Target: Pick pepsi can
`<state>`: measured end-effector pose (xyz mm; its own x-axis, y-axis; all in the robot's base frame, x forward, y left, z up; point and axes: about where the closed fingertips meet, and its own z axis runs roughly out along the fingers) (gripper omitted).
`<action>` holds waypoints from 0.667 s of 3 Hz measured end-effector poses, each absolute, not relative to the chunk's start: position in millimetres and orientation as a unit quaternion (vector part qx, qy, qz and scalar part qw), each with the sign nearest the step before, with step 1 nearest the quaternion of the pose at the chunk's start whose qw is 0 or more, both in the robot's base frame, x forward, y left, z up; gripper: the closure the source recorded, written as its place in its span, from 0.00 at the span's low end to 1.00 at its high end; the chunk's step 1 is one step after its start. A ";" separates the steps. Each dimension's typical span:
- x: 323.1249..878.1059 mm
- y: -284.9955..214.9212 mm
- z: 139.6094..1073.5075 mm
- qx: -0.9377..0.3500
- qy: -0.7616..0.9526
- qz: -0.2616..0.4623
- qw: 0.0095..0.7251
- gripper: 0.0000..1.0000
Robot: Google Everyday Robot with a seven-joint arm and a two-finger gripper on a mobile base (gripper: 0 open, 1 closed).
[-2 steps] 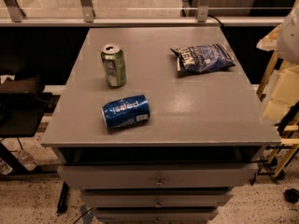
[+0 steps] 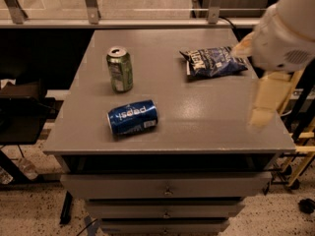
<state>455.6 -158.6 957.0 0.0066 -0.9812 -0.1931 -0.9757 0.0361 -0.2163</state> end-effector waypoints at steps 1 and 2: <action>468.9 -102.9 927.0 -0.777 0.616 0.027 0.128 0.00; 481.4 -52.8 894.3 -0.823 0.545 0.084 0.135 0.00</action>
Offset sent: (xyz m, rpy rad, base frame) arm 0.0366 0.1621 -0.1012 0.1871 0.1817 0.6539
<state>481.4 -52.8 894.3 0.3908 -0.8749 -0.2859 -0.9204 -0.3682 -0.1314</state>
